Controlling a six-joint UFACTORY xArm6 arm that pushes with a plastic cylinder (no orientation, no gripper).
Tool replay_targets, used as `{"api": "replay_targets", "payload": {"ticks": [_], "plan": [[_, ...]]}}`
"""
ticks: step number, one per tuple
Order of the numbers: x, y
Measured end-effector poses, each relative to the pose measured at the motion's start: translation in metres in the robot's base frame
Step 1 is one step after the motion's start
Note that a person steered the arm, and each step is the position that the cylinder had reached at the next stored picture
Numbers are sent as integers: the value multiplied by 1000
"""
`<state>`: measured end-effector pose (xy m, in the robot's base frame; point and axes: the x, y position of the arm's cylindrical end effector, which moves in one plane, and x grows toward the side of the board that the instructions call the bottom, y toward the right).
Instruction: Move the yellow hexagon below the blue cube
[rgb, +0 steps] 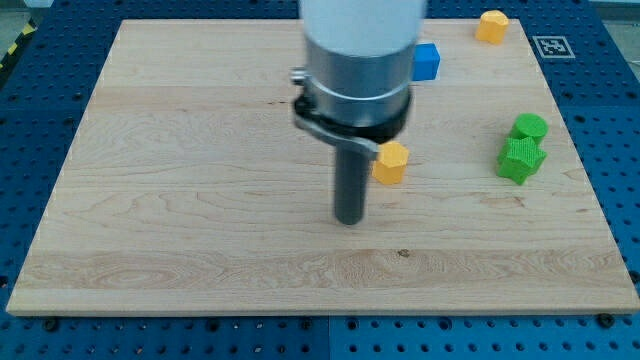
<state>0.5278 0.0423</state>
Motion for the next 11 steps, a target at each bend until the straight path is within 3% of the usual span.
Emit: {"api": "replay_targets", "payload": {"ticks": [1,9,11], "plan": [[-8,27],[-76,15],[-104,49]]}}
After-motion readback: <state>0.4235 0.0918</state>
